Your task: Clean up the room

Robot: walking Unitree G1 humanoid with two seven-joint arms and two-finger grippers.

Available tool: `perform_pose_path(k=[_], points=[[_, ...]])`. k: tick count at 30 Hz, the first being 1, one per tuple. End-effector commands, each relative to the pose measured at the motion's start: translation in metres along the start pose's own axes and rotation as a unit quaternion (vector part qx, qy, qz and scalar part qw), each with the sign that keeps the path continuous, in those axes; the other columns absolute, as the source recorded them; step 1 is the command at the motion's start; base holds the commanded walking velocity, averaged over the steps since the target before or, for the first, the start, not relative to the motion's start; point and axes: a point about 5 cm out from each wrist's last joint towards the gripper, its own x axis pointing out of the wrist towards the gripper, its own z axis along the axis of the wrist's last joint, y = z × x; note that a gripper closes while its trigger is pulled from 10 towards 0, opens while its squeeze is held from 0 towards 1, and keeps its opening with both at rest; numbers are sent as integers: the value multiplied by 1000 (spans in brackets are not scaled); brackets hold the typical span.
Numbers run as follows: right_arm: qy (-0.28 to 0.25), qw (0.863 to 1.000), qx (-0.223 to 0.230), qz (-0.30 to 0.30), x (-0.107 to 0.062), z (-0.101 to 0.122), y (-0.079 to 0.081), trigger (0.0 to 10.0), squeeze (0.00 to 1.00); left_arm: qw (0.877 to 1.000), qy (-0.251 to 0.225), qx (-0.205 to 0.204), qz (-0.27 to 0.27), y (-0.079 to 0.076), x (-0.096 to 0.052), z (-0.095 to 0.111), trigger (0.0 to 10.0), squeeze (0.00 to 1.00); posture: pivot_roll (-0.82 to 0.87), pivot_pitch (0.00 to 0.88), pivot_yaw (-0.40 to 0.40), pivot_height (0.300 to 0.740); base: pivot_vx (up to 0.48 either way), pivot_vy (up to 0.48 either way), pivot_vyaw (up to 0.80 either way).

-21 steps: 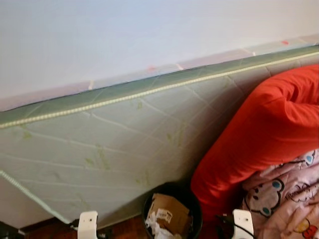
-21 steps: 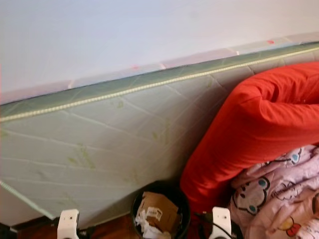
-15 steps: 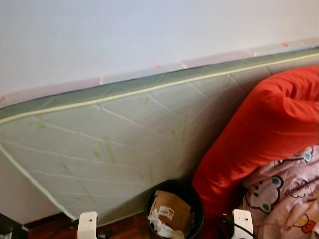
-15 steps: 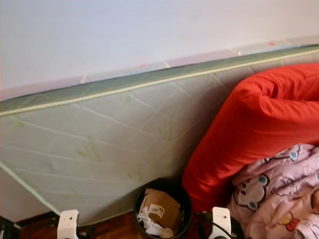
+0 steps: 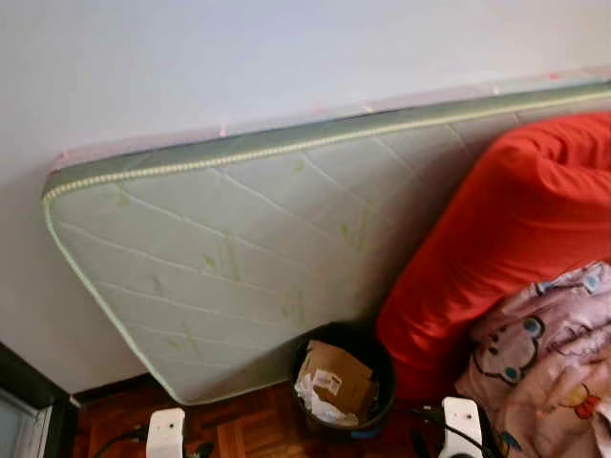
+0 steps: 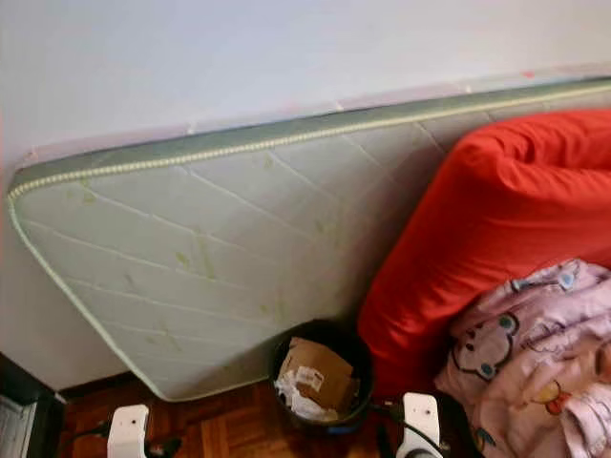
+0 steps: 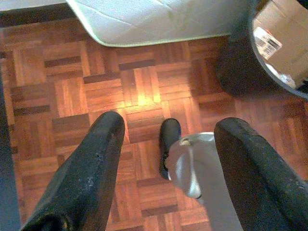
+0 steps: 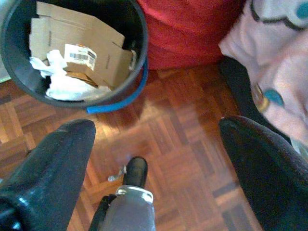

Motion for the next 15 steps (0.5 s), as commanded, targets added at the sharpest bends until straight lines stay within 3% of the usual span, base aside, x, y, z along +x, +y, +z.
perform_pose_path(k=[1, 3, 15], points=[[6, 1000, 1, 0, 0, -2, -1, 10000, 0, 1000, 1, 2, 1, 1, 0, 2, 10000, 0, 86, 0, -17, 740, -277, 0, 0], [6, 1000, 1, 0, 0, -2, -1, 10000, 0, 1000, 1, 2, 1, 0, 1, 2, 10000, 0, 86, 0, -18, 740, -272, 0, 0], [6, 1000, 2, 0, 0, -2, -2, 10000, 0, 1000, 1, 5, 0, -1, 1, 2, 10000, 0, 86, 0, -22, 740, 0, 0, 0]])
